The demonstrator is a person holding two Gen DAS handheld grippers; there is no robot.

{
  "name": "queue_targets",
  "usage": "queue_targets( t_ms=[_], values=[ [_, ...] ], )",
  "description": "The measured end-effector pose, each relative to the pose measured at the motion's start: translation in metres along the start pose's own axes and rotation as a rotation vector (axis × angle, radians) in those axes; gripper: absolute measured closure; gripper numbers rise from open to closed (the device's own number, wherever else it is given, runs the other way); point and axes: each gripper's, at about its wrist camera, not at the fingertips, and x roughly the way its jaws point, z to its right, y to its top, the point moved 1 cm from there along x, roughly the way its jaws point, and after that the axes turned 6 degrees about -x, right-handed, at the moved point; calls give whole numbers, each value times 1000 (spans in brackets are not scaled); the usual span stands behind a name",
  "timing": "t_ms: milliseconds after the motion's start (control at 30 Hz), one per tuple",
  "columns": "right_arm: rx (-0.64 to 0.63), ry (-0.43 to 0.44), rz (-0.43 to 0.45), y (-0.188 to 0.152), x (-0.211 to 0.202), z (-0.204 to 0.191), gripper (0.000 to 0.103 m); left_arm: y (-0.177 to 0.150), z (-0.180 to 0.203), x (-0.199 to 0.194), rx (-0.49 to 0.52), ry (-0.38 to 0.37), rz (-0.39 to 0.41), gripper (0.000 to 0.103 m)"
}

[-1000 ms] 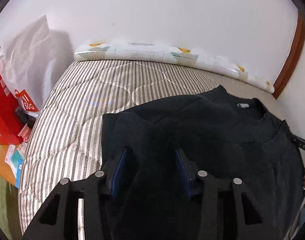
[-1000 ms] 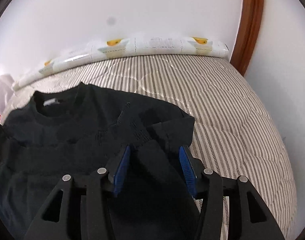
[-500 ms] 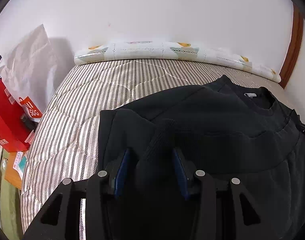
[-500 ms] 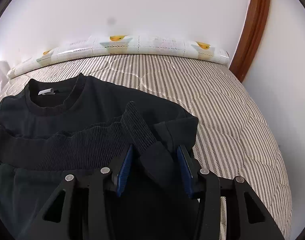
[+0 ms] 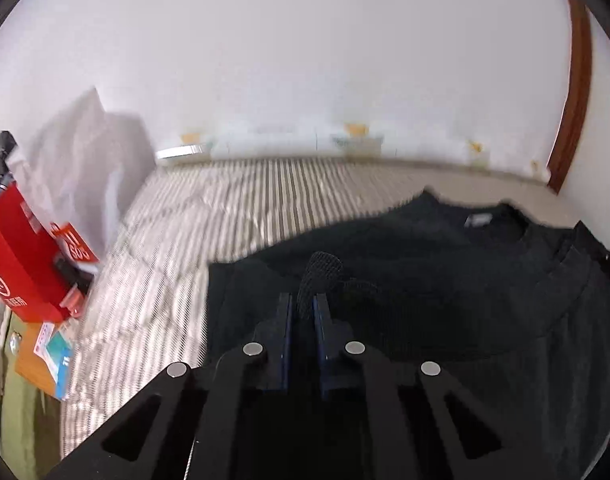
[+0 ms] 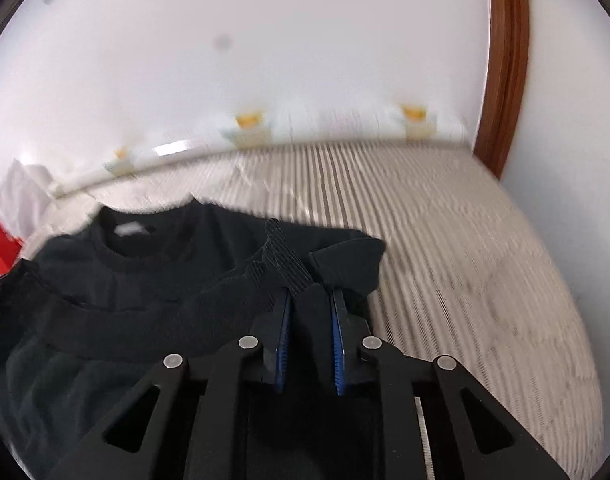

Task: Fold small clothes

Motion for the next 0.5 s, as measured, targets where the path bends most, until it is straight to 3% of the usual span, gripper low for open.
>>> queue_targets(
  t_ms=[133, 233, 400, 500],
  values=[
    [45, 75, 94, 8, -25, 11, 86, 14, -15, -12, -94, -38, 53, 93],
    [56, 50, 84, 18, -13, 10, 86, 24, -16, 6, -122, -15, 28, 93],
    [49, 12, -68, 14, 45, 12, 83, 18, -10, 49, -108, 59, -63, 93],
    [76, 31, -108, 7, 53, 23, 78, 13, -15, 57, -137, 44, -97, 92]
  ],
)
